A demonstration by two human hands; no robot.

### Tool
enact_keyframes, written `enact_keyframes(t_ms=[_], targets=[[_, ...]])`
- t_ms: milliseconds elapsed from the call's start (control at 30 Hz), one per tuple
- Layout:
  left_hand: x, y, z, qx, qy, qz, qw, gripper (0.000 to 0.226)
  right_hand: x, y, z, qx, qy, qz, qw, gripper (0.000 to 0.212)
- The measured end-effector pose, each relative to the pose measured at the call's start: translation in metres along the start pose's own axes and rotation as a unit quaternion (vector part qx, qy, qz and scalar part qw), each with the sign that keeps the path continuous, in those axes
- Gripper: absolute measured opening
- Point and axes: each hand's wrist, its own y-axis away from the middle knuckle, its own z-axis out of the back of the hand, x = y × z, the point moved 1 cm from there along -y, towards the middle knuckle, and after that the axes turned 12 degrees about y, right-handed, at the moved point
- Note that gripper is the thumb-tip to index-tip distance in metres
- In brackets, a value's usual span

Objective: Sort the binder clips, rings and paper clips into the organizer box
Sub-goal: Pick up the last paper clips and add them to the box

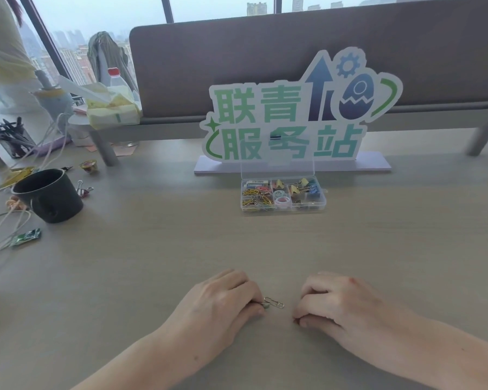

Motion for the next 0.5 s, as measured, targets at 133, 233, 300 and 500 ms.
enact_keyframes(t_ms=[133, 233, 300, 500], targets=[[-0.0025, -0.0004, -0.0002, -0.001, -0.025, 0.005, 1.0, 0.016, -0.0004, -0.0013, -0.0003, 0.002, 0.028, 0.015, 0.999, 0.014], [-0.0067, 0.0001, -0.003, -0.011, -0.073, -0.008, 0.997, 0.019, -0.0003, -0.003, -0.001, 0.007, 0.03, 0.012, 0.999, 0.022], [-0.0084, 0.0011, -0.005, -0.008, -0.094, -0.005, 0.996, 0.017, -0.0004, -0.0048, -0.001, 0.011, 0.024, 0.008, 1.0, 0.023], [-0.0084, 0.002, -0.0069, 0.0, -0.124, -0.015, 0.992, 0.017, 0.0017, -0.0072, 0.0045, 0.031, -0.027, 0.016, 0.999, 0.015]])
